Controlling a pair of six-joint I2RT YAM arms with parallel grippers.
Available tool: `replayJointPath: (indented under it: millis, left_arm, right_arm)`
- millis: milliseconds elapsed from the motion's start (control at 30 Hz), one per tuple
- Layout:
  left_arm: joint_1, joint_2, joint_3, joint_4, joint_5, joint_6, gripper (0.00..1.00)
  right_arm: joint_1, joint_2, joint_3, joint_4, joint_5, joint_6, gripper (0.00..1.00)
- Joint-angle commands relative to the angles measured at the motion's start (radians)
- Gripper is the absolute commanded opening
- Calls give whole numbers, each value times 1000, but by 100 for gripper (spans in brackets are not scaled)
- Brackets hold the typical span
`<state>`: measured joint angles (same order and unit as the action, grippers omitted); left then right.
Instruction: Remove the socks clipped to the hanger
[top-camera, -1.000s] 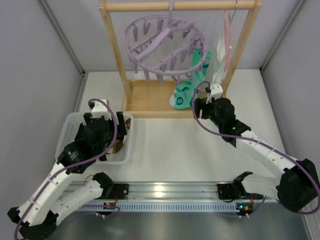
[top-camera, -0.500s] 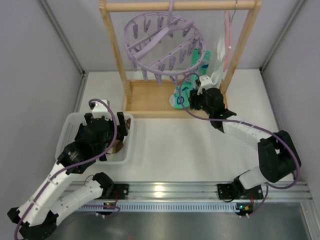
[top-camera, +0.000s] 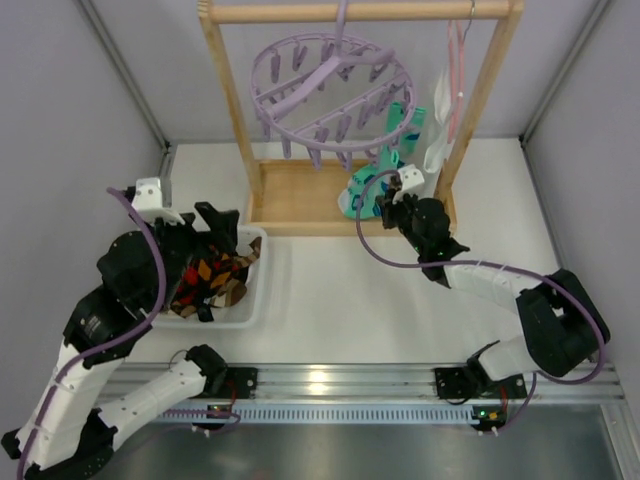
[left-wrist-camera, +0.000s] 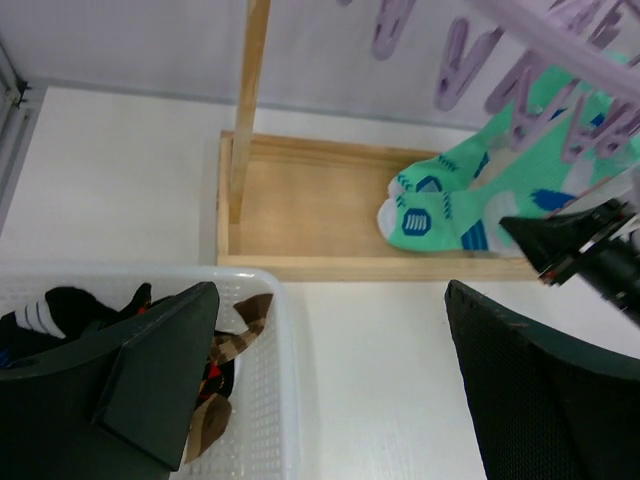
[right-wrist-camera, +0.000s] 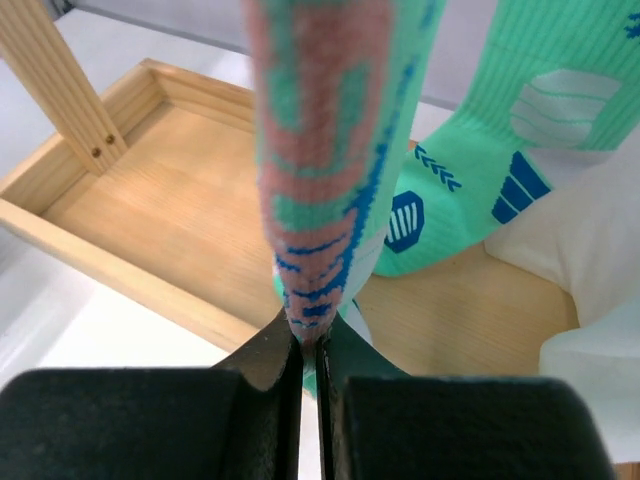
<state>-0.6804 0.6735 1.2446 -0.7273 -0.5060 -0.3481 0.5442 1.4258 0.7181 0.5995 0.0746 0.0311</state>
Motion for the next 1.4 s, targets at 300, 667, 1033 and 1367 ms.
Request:
replayJointPath:
  millis: [300,667,1033,1367]
  left_arm:
    - [1,386,478,25,265,-14,99]
    - [-211,696,719,25,23,75,99]
    - [-272,854,754,31,-118,110,99]
    - [-225,816,616,97,-100,72,94]
  right_arm:
    - [408,-79,53,115,272,-115,0]
    - [648,-5,122,177,468,-174,0]
    - [703,38,109,318,501,-192,0]
    - [703,7,83,324,453,-174,0]
